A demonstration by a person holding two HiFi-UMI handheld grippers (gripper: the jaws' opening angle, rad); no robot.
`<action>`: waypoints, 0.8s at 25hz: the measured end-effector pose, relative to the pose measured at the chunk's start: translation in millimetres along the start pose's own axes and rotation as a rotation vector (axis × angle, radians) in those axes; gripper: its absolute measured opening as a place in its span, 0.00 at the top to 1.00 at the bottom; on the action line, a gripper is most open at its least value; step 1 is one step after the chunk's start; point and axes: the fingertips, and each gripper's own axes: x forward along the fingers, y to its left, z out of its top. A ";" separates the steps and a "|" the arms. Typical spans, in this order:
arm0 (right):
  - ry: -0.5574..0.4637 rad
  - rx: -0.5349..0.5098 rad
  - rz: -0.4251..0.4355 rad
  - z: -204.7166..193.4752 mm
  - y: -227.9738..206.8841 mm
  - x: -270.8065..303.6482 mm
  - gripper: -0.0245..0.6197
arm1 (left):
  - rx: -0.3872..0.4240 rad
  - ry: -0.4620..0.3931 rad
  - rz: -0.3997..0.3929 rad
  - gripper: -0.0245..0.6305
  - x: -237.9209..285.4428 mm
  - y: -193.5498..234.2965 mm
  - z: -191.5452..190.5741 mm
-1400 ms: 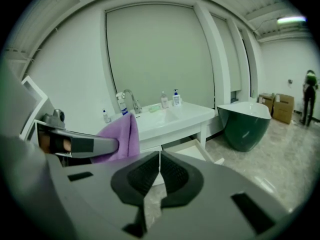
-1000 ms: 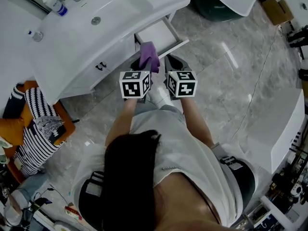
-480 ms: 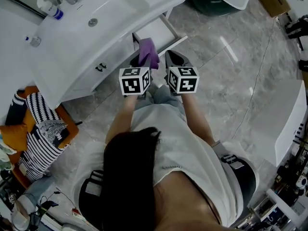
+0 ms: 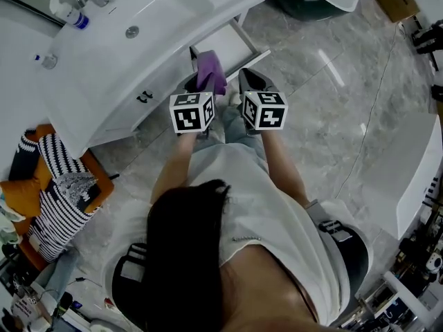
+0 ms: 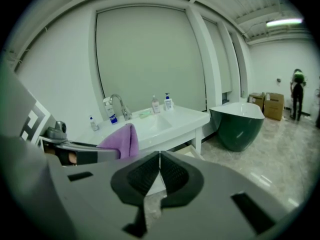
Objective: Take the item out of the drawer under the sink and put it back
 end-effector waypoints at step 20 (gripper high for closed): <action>0.053 -0.011 0.048 22.9 -39.9 63.7 0.94 | -0.010 0.056 0.037 0.81 57.6 9.2 19.0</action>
